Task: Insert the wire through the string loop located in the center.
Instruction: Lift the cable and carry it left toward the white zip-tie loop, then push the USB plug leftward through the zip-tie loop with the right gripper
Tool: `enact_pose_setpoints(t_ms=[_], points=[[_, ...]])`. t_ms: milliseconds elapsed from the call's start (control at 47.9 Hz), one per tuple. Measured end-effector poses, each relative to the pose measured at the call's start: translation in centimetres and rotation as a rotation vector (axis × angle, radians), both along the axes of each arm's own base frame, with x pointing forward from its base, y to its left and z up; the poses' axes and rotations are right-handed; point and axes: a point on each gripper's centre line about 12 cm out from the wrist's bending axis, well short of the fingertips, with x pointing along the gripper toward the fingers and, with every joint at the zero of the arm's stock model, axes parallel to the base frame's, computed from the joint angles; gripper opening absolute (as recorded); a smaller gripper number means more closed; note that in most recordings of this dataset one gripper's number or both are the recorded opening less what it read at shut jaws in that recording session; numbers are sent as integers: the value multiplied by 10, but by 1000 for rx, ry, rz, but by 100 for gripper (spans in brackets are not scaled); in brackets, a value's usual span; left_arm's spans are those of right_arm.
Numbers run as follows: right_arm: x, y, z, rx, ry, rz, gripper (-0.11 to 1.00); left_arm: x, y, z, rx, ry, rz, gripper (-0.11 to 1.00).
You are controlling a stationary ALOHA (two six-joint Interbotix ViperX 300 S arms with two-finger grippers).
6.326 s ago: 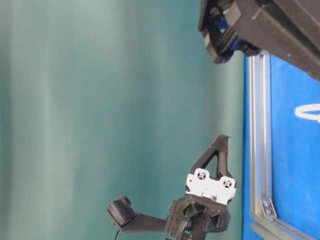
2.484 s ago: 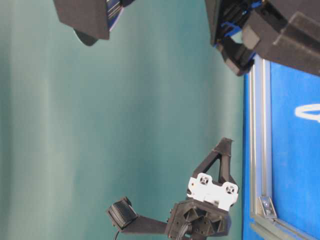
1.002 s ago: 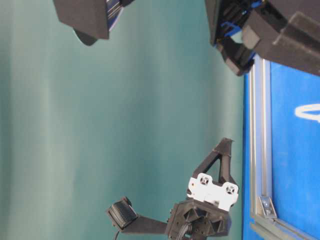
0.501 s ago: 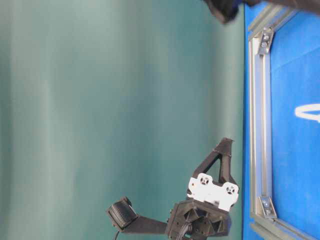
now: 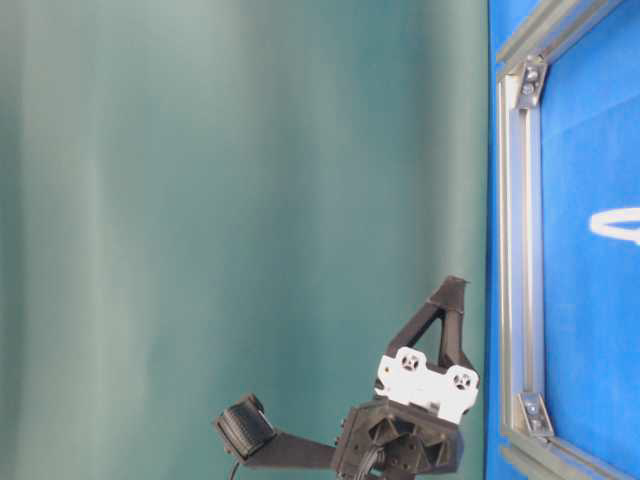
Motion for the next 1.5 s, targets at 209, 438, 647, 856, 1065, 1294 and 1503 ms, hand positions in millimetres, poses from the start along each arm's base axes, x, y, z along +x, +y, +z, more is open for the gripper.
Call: enact_pose_setpoints(t_ms=[209, 438, 647, 856, 1065, 1294, 1503], points=[[1, -6, -2, 2, 15, -25, -2, 0, 1, 0, 1, 0, 1, 0], [5, -35, -6, 1, 29, -119, -2, 0, -1, -1, 0, 1, -2, 0], [8, -64, -9, -1, 41, -211, -2, 1, -2, 0, 0, 0, -6, 0], [9, -80, -14, -2, 58, -266, -2, 1, -2, 0, 0, 0, -6, 0], [9, -84, -16, -3, 62, -278, -2, 1, -3, 0, 0, 0, -8, 0], [9, -84, -15, -4, 60, -277, -2, 1, -3, -1, 0, 1, -8, 0], [9, -84, -16, -4, 62, -277, -2, 1, -3, -1, 0, 1, -8, 0]])
